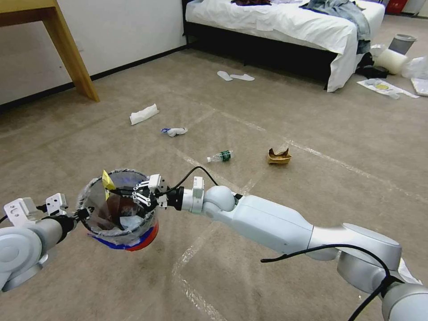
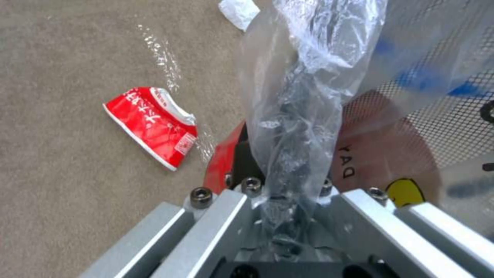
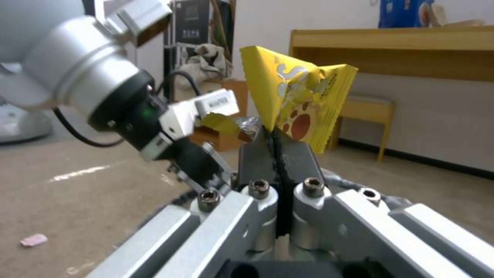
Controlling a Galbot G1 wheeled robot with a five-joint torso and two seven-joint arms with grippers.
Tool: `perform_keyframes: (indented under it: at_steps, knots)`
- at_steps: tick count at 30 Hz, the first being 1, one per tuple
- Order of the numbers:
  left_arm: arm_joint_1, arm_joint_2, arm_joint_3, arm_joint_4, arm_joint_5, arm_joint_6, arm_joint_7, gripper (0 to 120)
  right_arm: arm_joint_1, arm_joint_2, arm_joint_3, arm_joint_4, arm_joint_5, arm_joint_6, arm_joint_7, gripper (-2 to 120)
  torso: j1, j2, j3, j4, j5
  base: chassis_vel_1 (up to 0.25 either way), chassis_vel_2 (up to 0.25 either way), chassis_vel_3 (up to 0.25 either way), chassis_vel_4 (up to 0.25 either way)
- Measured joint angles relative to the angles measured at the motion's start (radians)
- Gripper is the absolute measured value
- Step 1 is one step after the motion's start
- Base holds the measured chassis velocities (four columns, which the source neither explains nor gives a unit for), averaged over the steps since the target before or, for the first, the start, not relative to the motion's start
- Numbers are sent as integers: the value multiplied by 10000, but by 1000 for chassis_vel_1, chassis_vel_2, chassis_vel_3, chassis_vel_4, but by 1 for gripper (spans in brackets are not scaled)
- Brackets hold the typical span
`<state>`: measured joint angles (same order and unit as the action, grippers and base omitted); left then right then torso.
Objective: Pick up the trash bin and place the garbage on the floor into it.
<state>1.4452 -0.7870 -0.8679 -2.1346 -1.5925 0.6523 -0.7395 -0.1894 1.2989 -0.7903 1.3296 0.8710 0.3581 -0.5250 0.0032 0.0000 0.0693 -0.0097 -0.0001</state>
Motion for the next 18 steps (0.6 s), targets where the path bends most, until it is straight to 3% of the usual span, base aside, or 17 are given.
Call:
perform_keyframes:
  at_steps: [2,7,11,13,17,18]
  knots:
    - [12,0,-26,-4,0,0,0,0,17,-3,0,-32,-145,38,79,2,0,0,0,0,0,0,0,0,0]
    - [-19,58,-34,-35,-65,0,-47,0,112,-49,27,-60,-322,-58,-153,23,0,0,0,0,1,0,0,0,0]
    - [-23,71,-39,-47,-132,0,-114,0,140,-86,38,-105,-372,-60,-229,32,0,0,0,0,1,0,0,0,0]
    - [-23,95,-57,-50,-160,-1,-149,0,145,-128,34,-135,-435,-47,-260,45,0,1,0,0,2,0,0,0,0]
    - [-29,111,-61,-58,-180,-3,-156,0,146,-133,10,-141,-470,-43,-262,53,0,0,0,0,1,0,0,0,0]
    - [-35,118,-63,-68,-193,-6,-157,0,170,-133,-18,-142,-477,-44,-263,61,0,1,0,0,2,0,0,0,0]
